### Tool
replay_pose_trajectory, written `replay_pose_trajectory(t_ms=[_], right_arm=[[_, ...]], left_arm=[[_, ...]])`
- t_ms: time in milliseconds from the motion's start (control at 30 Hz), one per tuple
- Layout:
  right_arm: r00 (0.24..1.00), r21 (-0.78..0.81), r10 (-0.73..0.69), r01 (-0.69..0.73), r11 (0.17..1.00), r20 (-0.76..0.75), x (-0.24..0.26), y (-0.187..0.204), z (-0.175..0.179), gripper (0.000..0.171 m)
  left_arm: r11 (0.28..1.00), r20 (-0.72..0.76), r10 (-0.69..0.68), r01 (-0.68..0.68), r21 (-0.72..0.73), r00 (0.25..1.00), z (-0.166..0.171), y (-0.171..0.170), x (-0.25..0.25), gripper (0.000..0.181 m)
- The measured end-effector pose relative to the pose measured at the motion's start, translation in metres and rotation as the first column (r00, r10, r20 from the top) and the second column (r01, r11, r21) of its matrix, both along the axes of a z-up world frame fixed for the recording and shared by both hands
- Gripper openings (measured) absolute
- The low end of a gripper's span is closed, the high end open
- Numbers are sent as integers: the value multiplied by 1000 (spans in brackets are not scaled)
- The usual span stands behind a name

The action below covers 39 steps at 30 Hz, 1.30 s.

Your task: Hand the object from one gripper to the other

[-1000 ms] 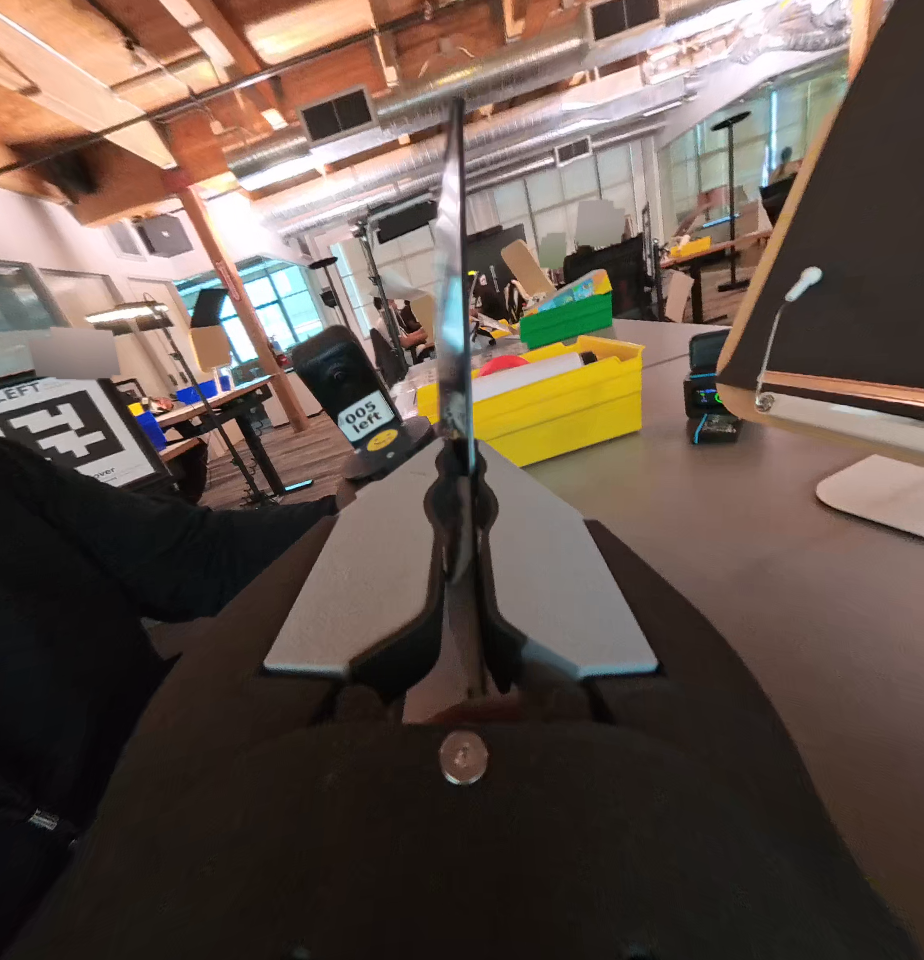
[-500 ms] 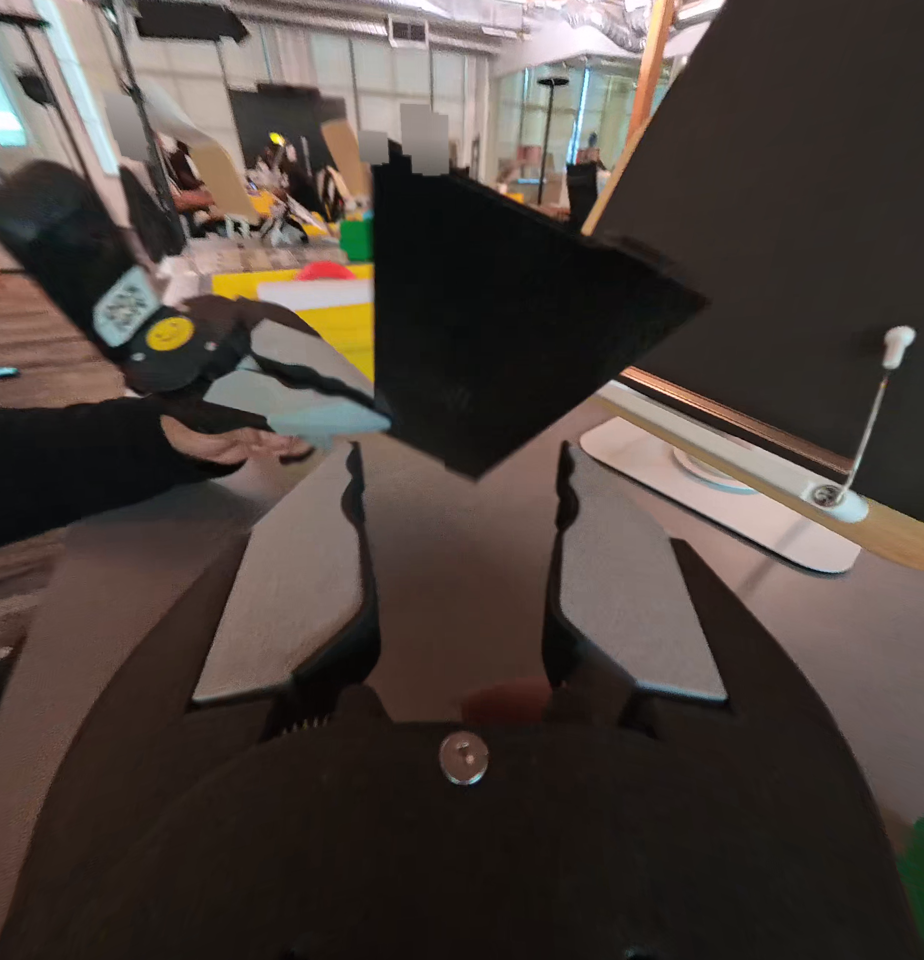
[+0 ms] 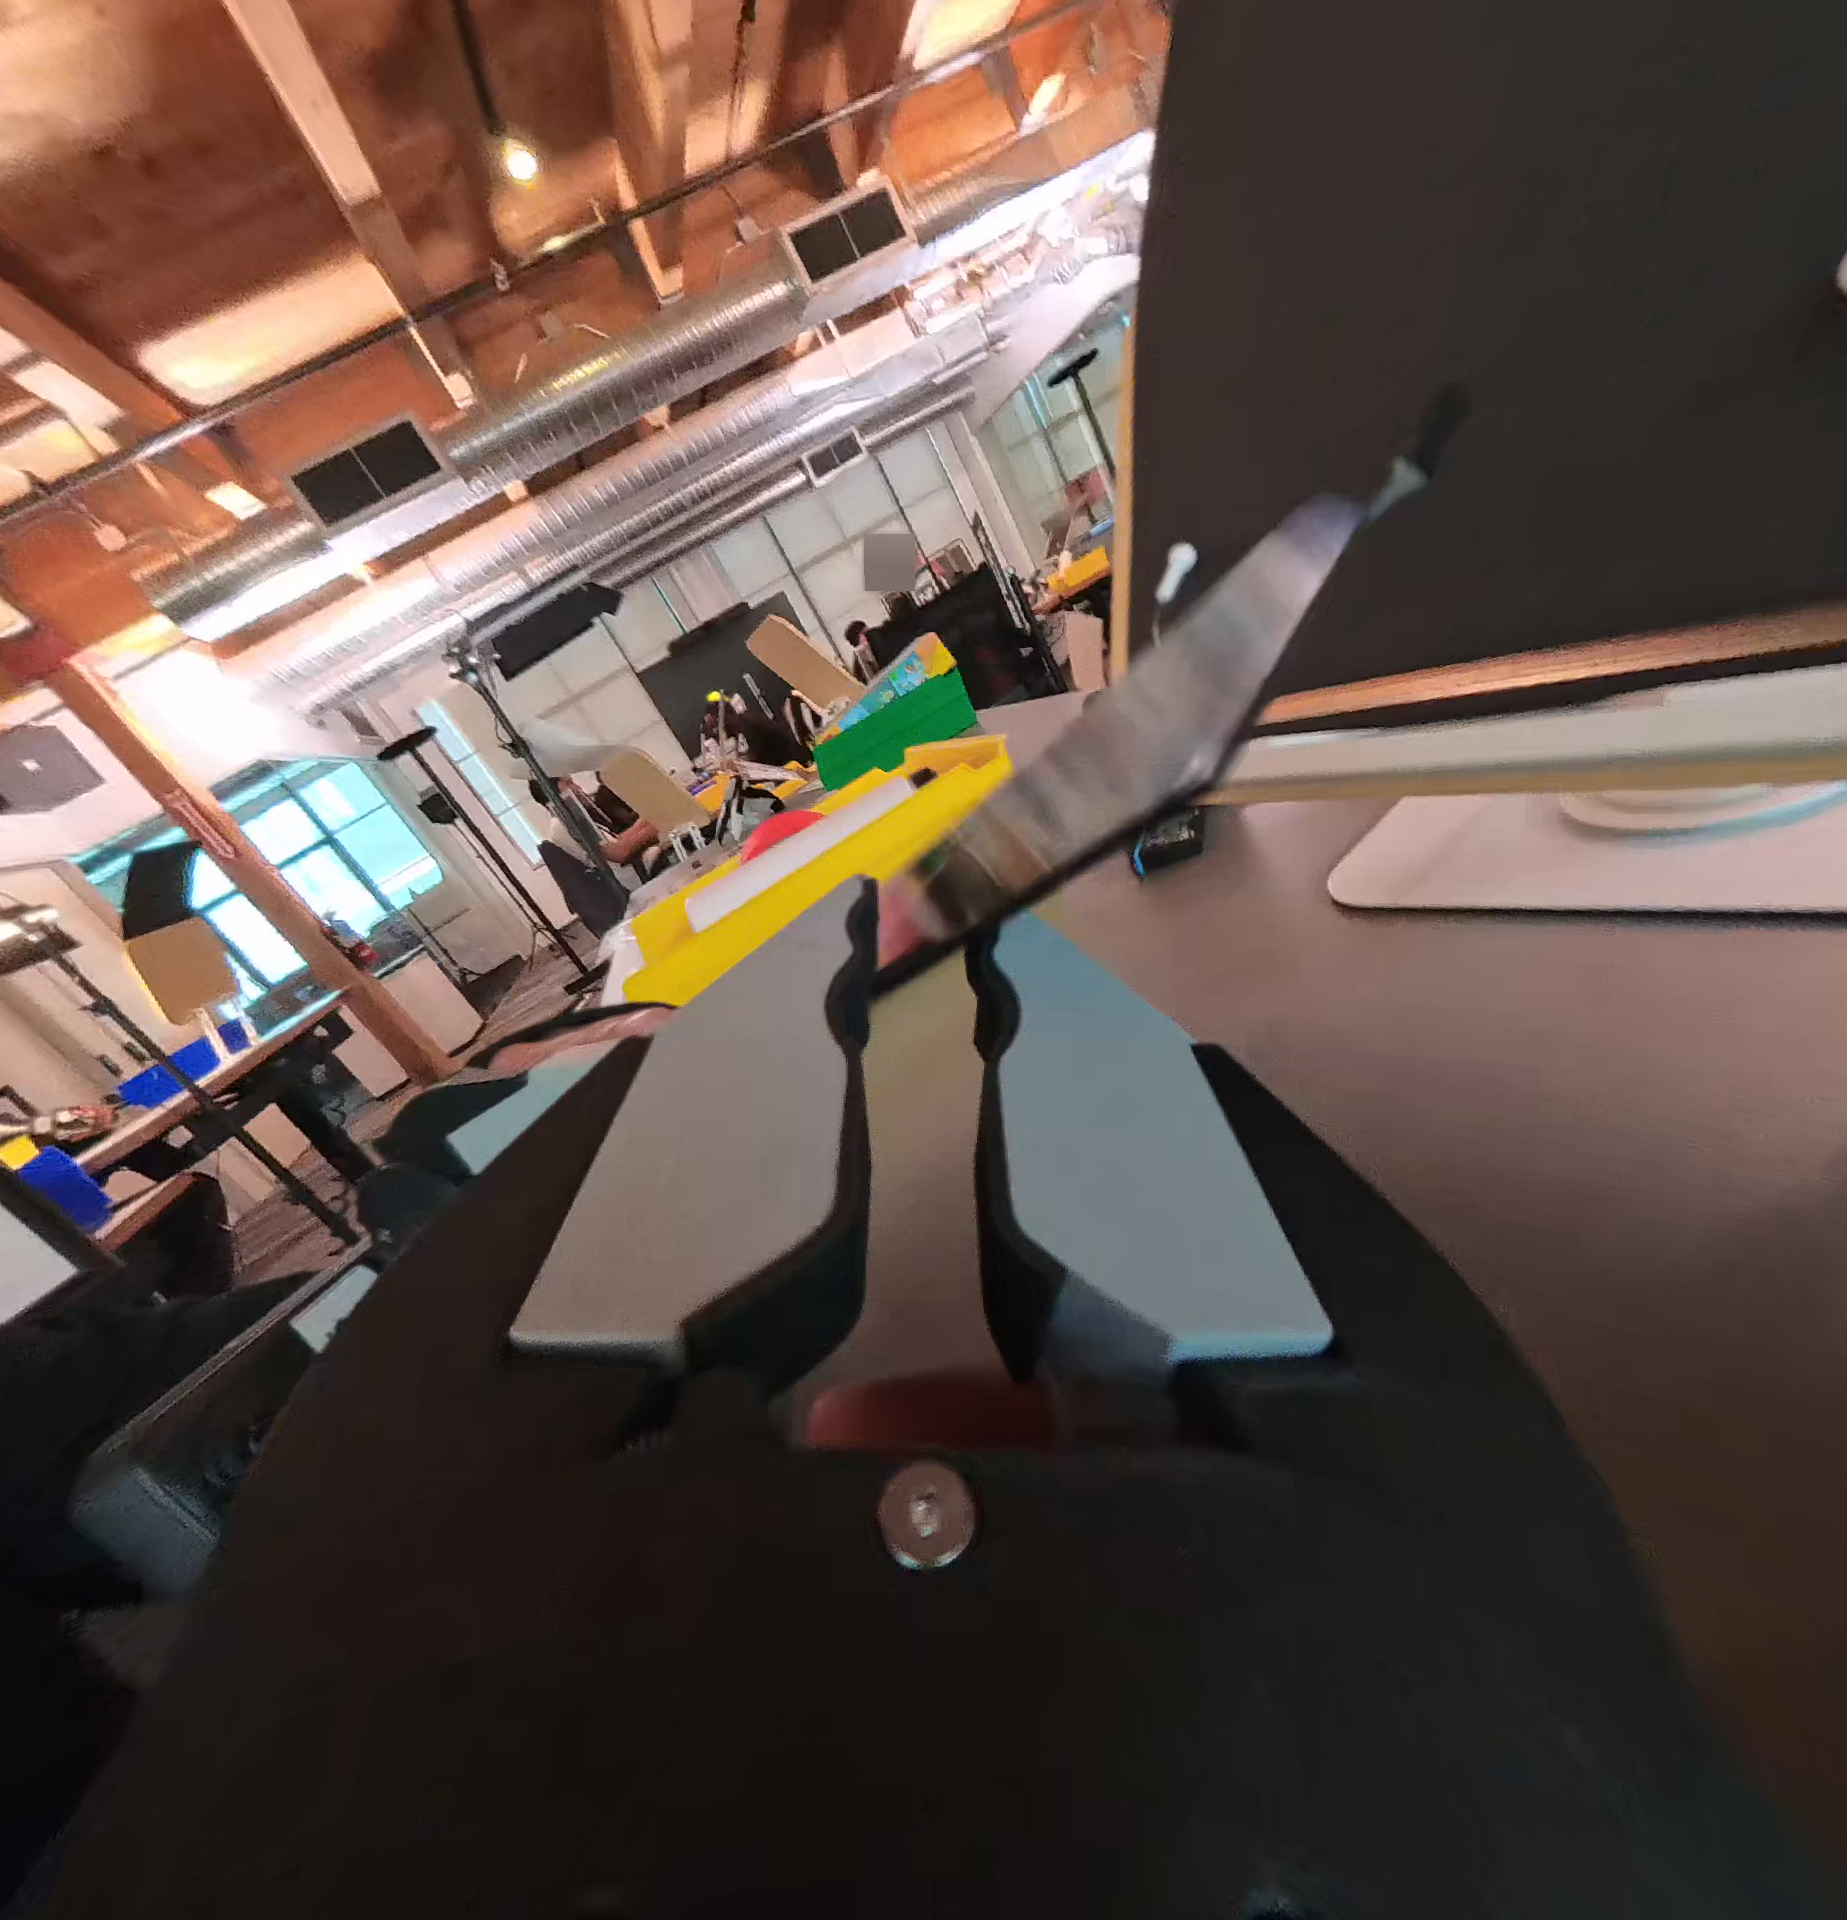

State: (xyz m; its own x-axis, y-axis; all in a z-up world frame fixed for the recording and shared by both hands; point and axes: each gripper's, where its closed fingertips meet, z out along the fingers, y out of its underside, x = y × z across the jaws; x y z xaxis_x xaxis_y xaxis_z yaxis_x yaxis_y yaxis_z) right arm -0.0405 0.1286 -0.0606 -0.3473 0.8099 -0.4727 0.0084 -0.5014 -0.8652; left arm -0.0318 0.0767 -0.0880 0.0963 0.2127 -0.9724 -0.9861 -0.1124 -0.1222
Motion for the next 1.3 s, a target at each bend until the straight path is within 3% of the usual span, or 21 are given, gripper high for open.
replay_pose_trajectory(t_ms=[100,167,300,367,467,533,567,600,700,733,800,867,933,1000,1100,1167,1300], right_arm=[[1000,33,-28,28,999,9,3,4,0,2],[988,160,-152,154,975,-25,8,13,9,0],[896,444,-418,438,782,-150,45,28,47,0],[834,587,-508,526,615,-216,73,35,75,0],[667,776,-680,588,228,-305,124,72,115,0],[541,906,-806,423,16,-239,153,114,111,0],[462,949,-869,313,-27,-177,167,138,102,0],[394,977,-913,213,-16,-101,179,157,87,0],[212,962,-938,-77,263,274,199,188,12,0],[169,939,-927,-138,315,335,200,196,-10,0],[89,911,-918,-193,365,386,203,213,-43,1],[44,901,-911,-176,397,410,204,222,-58,21],[113,915,-909,-96,392,401,190,214,-51,34],[242,909,-882,-5,417,405,165,188,-34,62],[548,804,-689,49,593,475,111,109,-15,73],[688,738,-537,3,675,488,84,59,-7,86],[821,637,-289,-113,763,492,42,-9,-19,100]], left_arm=[[995,156,-39,53,-90,987,-17,7,0,5],[984,342,-114,154,-93,933,-19,6,3,13],[966,645,-180,258,-27,743,-11,0,-13,21],[979,689,-123,202,-35,714,-13,2,-35,22],[986,700,-55,150,-74,712,-20,2,-52,19],[984,696,-34,144,-101,717,-26,3,-52,17],[984,692,-14,134,-120,722,-29,5,-53,16],[983,685,2,123,-133,729,-31,6,-53,15],[975,677,34,123,-183,735,-41,10,-49,13],[973,678,46,122,-198,734,-44,10,-50,14],[970,680,67,112,-216,730,-49,10,-52,17],[973,688,82,91,-210,721,-49,9,-58,18],[973,728,95,91,-212,679,-51,8,-63,27],[976,770,120,68,-208,626,-50,9,-71,49],[970,854,199,27,-241,480,-54,7,-82,77],[958,902,239,64,-279,359,-50,-5,-77,67],[951,940,260,109,-289,219,-4,-54,-91,70]])
